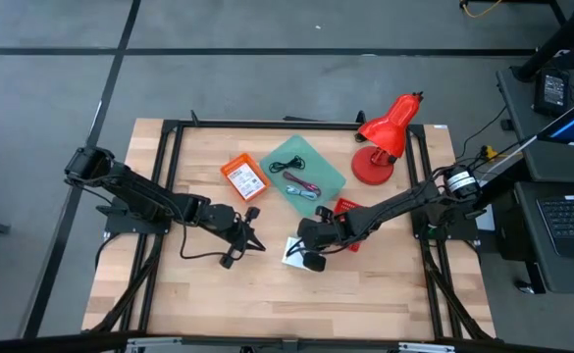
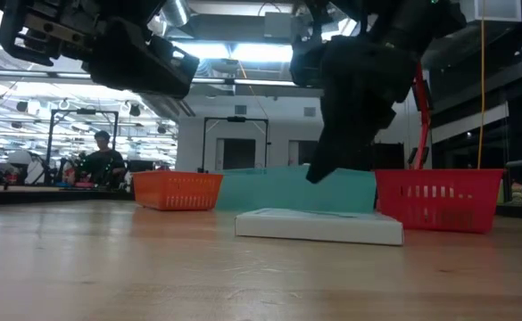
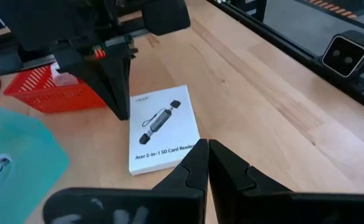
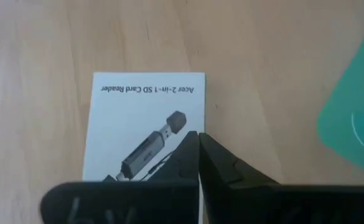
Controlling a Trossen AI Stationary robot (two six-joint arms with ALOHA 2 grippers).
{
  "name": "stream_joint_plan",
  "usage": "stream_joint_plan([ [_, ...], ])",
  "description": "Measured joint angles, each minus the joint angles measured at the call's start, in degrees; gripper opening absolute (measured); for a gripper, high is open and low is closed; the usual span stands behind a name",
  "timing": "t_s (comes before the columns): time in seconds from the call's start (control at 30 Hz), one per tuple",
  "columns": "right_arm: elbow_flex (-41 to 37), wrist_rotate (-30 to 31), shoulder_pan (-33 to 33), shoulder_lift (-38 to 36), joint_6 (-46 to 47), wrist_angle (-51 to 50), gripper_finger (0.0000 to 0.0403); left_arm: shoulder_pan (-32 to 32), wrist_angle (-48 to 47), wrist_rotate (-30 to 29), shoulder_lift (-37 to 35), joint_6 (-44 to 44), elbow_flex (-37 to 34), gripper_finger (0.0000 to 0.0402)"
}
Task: Pick and place items into bin
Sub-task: Put the white card reader box into the orange bin
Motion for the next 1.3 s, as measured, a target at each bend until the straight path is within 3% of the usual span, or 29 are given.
stream_joint_plan([
  [0.57, -0.04, -1.39, 0.85, 0.69, 3.05, -0.56, 0.0, -1.44, 0.86, -0.76, 0.0, -0.02, 0.0, 0.007],
  [1.3, -0.12, -1.45, 0.48, 3.25, 2.95, -0.61, 0.0, -1.44, 0.84, -2.64, 0.0, -0.5, 0.0, 0.0075],
])
